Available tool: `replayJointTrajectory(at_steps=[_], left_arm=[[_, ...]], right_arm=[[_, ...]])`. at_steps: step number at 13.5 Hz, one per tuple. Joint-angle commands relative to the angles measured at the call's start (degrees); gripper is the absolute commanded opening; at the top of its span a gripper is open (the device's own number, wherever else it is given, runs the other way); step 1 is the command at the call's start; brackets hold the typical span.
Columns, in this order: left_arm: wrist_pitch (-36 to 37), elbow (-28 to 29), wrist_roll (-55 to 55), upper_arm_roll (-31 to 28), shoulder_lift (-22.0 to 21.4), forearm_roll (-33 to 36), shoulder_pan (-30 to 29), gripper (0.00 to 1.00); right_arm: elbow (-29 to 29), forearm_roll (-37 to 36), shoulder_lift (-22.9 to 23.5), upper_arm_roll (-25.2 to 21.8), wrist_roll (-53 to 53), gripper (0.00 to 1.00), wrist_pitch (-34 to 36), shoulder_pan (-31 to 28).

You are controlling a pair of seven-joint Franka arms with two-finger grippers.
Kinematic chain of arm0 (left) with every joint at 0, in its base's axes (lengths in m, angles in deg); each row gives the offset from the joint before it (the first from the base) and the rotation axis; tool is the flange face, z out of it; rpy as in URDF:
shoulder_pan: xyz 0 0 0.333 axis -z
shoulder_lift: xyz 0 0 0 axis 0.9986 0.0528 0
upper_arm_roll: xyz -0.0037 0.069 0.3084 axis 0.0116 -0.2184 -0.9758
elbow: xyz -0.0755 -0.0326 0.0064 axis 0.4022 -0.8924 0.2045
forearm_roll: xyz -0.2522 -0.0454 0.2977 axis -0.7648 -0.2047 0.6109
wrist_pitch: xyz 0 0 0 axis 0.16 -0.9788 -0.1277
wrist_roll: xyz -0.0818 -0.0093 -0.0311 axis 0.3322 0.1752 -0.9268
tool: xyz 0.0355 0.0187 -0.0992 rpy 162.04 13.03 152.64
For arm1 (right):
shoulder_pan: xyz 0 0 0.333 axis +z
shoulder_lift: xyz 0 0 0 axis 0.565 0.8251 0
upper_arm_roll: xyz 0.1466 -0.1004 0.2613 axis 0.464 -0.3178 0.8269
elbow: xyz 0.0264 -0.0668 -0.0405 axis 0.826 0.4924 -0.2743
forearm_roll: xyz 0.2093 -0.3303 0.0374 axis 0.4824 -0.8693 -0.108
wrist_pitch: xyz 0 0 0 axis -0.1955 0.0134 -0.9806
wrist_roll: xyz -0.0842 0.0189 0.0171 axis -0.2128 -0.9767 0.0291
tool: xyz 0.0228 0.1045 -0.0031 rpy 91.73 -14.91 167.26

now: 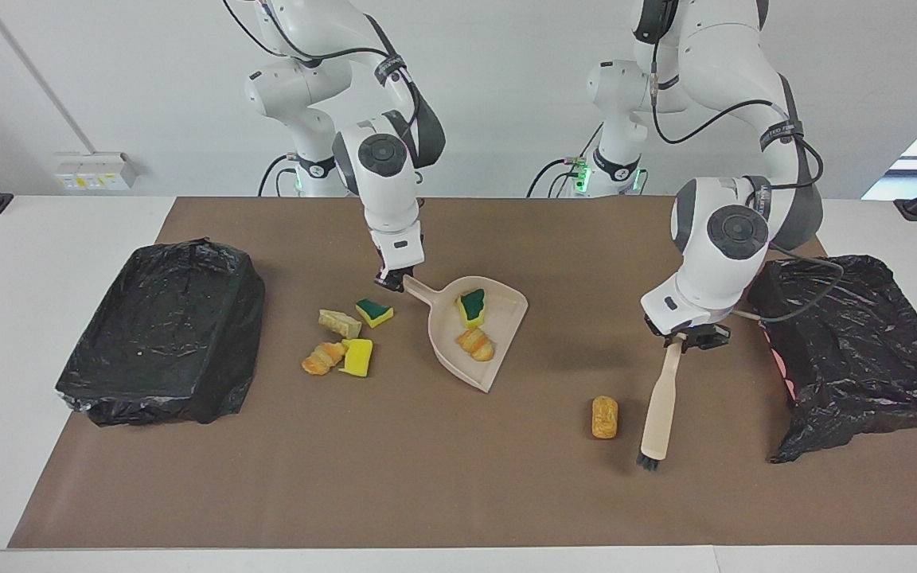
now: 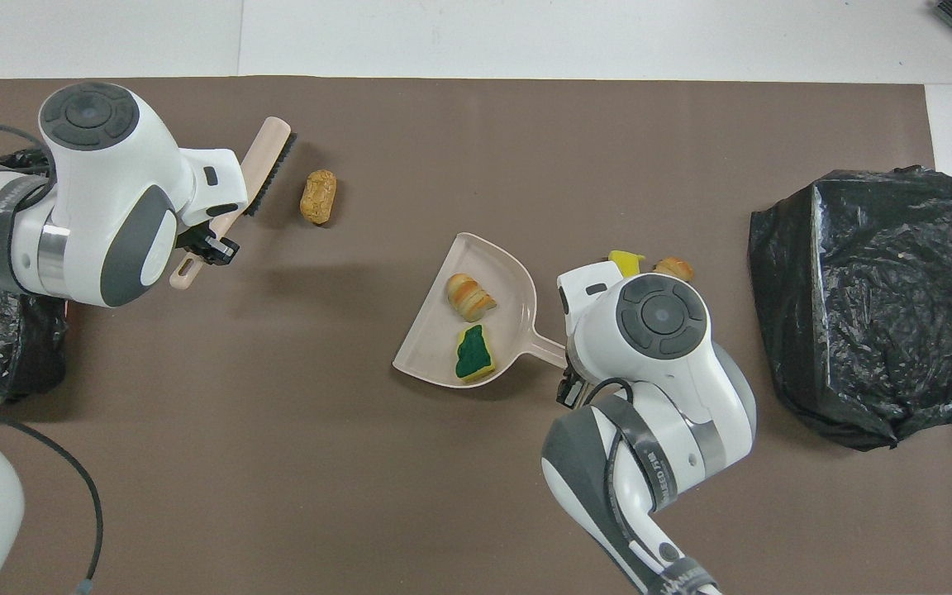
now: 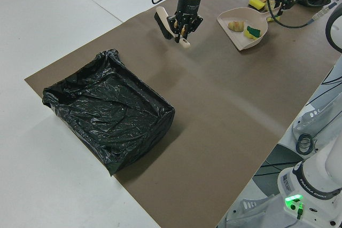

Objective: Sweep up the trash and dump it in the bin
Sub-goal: 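Sweep the tan chunks and sponge into the dustpan with the left gripper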

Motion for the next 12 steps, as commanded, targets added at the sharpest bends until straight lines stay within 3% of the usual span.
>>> replayJointTrajectory(at_steps=[1, 5, 9, 12], left_arm=[[1.44, 3.72, 2.56, 0.59, -2.09, 1.4, 0.7, 0.0], [0.92, 9.44, 2.82, 1.21, -5.09, 0.61, 4.12, 0.0], [-0.05, 18.75, 2.82, 1.39, -10.53, -5.79, 9.12, 0.0], [0.38, 20.35, 2.12, 1.38, -12.12, -9.32, 14.49, 0.0]], right_arm=[[1.11, -0.39, -1.38, 0.3, -2.45, 0.0, 0.47, -0.29], [1.11, -0.39, -1.38, 0.3, -2.54, 0.0, 0.47, -0.29], [1.11, -0.39, -1.38, 0.3, -2.54, 0.0, 0.47, -0.29], [1.11, -0.39, -1.38, 0.3, -2.89, 0.0, 0.47, -0.29]])
